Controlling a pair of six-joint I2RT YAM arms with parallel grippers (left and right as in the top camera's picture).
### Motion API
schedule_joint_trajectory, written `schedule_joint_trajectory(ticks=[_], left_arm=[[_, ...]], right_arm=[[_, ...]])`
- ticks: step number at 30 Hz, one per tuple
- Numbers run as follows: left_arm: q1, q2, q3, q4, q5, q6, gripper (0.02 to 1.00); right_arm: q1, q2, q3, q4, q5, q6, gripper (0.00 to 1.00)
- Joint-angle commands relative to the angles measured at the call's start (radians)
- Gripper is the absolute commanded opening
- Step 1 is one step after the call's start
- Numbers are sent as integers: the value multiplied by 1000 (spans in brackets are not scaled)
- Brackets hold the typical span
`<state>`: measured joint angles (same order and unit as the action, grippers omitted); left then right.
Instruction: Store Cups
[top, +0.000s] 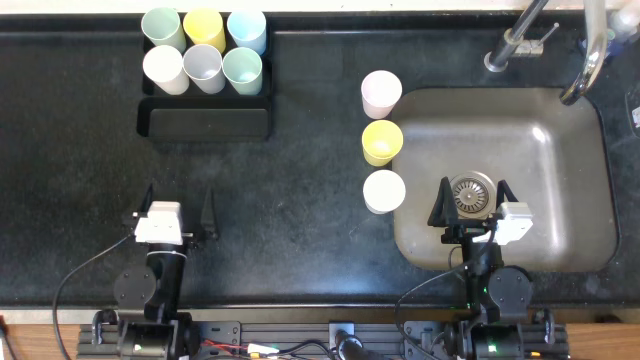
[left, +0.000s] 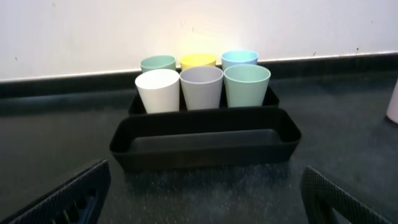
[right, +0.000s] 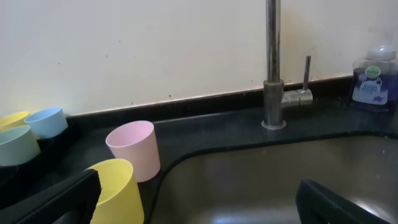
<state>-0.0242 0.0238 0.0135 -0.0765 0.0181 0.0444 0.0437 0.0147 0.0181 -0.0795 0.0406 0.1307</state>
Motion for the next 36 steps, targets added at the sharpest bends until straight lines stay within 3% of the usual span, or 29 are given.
schedule_joint_trajectory(ticks=[1, 5, 8, 11, 14, 19, 24, 29, 36], left_arm=[[19, 199, 172, 3, 91, -181, 998], [24, 653, 556, -24, 266, -348, 998], [8, 1035, 976, -192, 359, -418, 998], [-75, 1390, 1425, -404, 358, -444, 998], [-202, 1730, 1848, -550, 301, -460, 998], [-347, 2132, 2287, -797, 265, -632, 998], [-424, 2280, 2379, -941, 269, -720, 998], [-459, 2308, 2378, -959, 219, -719, 998], [-483, 2353, 2378, -992, 219, -719, 998]], right_arm=[[-3, -9, -13, 4, -4, 4, 998], [-3, -9, -13, 3, -4, 4, 996], [-3, -9, -13, 4, -4, 4, 996], [-3, -9, -13, 4, -4, 4, 996], [-3, -9, -13, 4, -4, 4, 996], [-3, -9, -13, 3, -4, 4, 996], [-3, -9, -13, 4, -4, 4, 996], [-3, -9, -13, 3, -4, 4, 998], [-3, -9, -13, 3, -4, 4, 998]])
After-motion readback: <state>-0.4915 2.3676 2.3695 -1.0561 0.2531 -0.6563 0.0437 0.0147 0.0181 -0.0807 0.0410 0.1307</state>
